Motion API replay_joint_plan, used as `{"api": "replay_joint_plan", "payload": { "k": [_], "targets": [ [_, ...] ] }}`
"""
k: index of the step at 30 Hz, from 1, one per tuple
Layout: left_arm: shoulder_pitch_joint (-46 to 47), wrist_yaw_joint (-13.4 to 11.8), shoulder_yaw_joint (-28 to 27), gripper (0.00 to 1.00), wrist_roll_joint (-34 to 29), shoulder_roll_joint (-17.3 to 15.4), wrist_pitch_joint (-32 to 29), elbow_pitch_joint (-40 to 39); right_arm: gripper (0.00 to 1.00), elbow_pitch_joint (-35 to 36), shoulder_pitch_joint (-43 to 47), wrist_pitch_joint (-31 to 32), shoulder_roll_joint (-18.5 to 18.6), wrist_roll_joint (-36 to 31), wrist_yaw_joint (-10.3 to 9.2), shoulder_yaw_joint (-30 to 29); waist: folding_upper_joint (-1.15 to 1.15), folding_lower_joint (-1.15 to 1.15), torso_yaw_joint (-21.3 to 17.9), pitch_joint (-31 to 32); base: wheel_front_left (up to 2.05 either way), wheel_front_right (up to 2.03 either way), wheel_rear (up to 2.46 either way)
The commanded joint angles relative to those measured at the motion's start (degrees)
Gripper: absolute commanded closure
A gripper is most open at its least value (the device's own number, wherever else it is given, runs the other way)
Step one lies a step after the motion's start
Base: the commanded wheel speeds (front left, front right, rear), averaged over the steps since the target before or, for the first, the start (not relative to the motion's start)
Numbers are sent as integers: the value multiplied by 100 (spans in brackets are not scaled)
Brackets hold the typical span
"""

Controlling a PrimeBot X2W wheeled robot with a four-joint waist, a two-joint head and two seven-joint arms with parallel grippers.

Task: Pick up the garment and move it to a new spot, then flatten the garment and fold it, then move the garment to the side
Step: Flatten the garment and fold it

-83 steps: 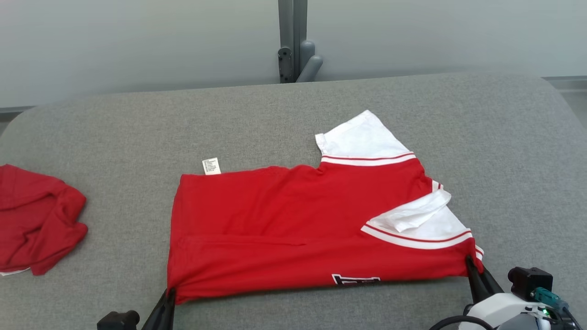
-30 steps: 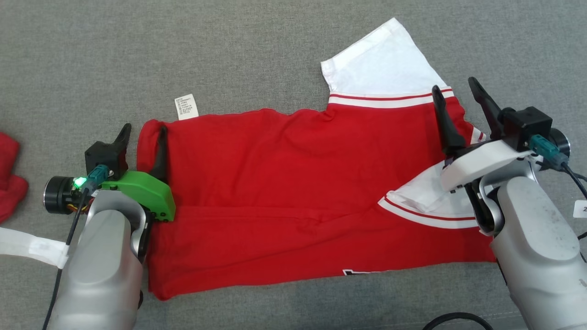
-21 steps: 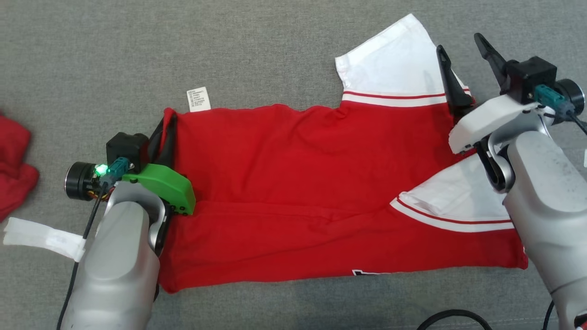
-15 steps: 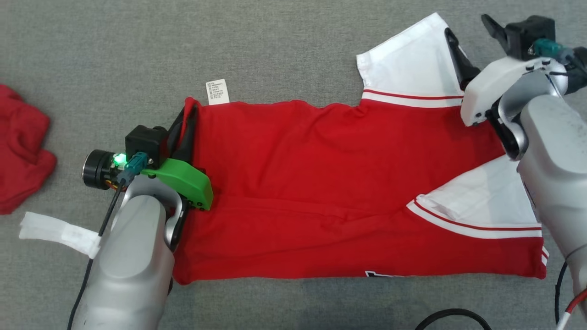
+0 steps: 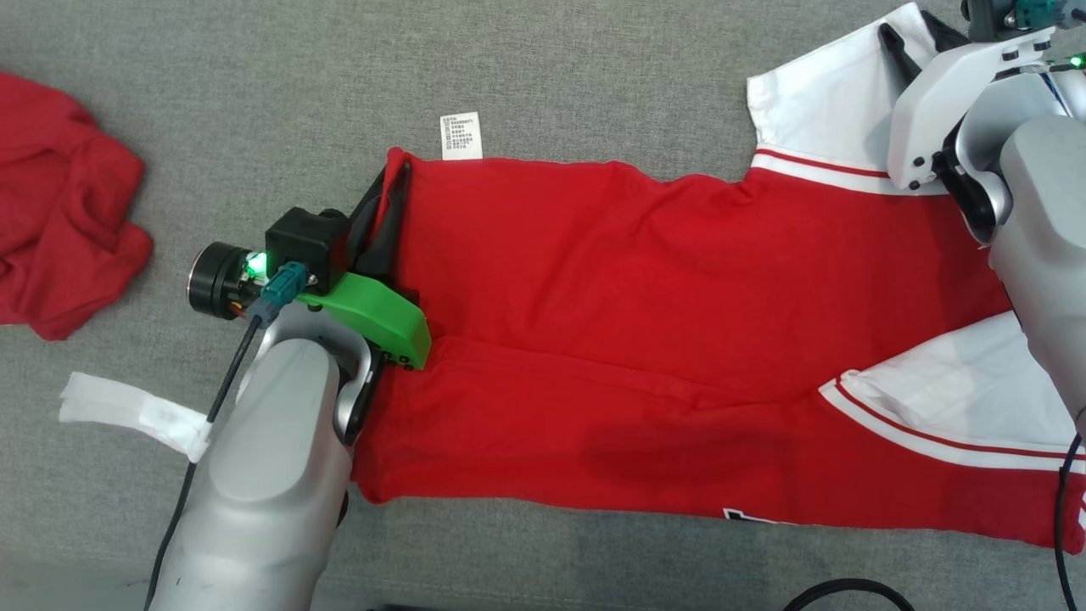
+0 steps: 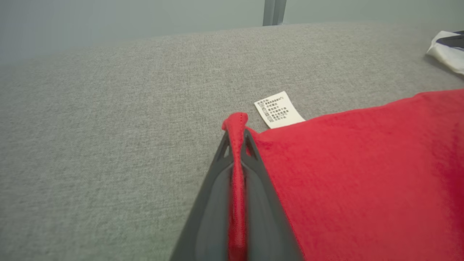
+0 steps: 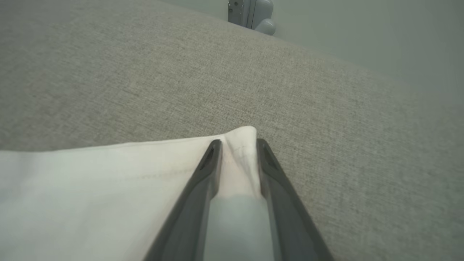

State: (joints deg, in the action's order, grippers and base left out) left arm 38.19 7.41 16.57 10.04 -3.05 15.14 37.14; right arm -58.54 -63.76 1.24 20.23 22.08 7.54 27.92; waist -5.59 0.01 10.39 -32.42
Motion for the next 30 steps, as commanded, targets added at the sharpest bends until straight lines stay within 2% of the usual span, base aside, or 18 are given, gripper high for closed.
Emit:
{"api": "replay_joint_plan", "payload": {
  "k": [1, 9, 16, 24, 30],
  "targets": [
    [0, 18, -49, 100, 4, -5, -2, -35, 100, -183, 153, -31, -5, 38, -12, 69, 0, -1, -33, 23, 0, 0, 0],
    [-367, 7, -337, 100, -50, -40, -2, -216, 100, -343, 187, -1183, -72, 121, -12, 71, 0, -1, -302, 562, 0, 0, 0],
    [-835, 7, -390, 100, -15, -295, -1, -462, 100, -197, 529, -1618, -69, 285, -12, -12, 0, -1, -663, 1138, 0, 0, 0],
    [-1505, 7, -486, 100, 22, -493, -2, -969, 100, 1294, 1791, -1639, 80, 457, -11, -753, 0, -1, -971, 1550, 0, 0, 0],
    [-2009, 7, -575, 100, 14, -548, -2, -1220, 100, 2100, 2942, -1640, 9, 404, -11, -1220, 0, -1, -1043, 1745, 0, 0, 0]
  ]
}}
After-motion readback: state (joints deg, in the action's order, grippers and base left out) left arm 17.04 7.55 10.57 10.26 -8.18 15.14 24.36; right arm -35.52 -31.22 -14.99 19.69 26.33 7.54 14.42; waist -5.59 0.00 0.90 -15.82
